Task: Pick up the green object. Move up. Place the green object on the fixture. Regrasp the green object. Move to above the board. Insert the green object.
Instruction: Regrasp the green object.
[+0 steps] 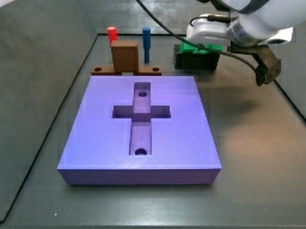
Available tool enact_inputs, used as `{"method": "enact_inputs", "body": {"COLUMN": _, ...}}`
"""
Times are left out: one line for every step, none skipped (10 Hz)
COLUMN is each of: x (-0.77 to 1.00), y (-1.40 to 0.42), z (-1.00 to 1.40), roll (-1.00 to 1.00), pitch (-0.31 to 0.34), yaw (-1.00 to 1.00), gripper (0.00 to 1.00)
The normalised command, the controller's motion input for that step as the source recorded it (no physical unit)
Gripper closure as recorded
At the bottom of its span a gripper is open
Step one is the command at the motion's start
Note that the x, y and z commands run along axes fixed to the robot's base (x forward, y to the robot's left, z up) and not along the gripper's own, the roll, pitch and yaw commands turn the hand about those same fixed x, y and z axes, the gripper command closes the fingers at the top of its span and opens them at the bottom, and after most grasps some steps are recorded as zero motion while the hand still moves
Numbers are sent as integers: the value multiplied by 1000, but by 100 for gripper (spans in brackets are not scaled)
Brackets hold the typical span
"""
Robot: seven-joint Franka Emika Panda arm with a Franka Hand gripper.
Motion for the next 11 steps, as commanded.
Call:
{"method": "enact_inputs", "body": {"x": 0, "y": 0, "z": -143, "roll": 23, "pitch": 100, "yaw": -69, "gripper": 0}}
{"method": "enact_inputs", "body": {"x": 0, "y": 0, "z": -120, "roll": 26, "pitch": 103, "yaw": -71, "gripper": 0}}
{"method": "enact_inputs", "body": {"x": 0, "y": 0, "z": -71, "roll": 0, "pitch": 91, "yaw": -54, "gripper": 0}}
{"method": "enact_inputs", "body": {"x": 0, "y": 0, "z": -34, "roll": 0, "pitch": 86, "yaw": -46, "gripper": 0}}
{"method": "enact_inputs", "body": {"x": 0, "y": 0, "z": 0, "roll": 0, "pitch": 106, "yaw": -49, "gripper": 0}}
{"method": "enact_inputs", "body": {"x": 26, "y": 0, "z": 0, "roll": 0, "pitch": 83, "yaw": -17, "gripper": 0}}
{"method": "enact_inputs", "body": {"x": 51, "y": 0, "z": 0, "roll": 0, "pitch": 60, "yaw": 0, "gripper": 0}}
{"method": "enact_inputs", "body": {"x": 91, "y": 0, "z": 31, "roll": 0, "pitch": 103, "yaw": 0, "gripper": 0}}
{"method": "enact_inputs", "body": {"x": 106, "y": 0, "z": 83, "roll": -11, "pitch": 97, "yaw": 0, "gripper": 0}}
{"method": "enact_inputs", "body": {"x": 77, "y": 0, "z": 80, "roll": -6, "pitch": 86, "yaw": 0, "gripper": 0}}
{"method": "enact_inputs", "body": {"x": 74, "y": 0, "z": 29, "roll": 0, "pitch": 66, "yaw": 0, "gripper": 0}}
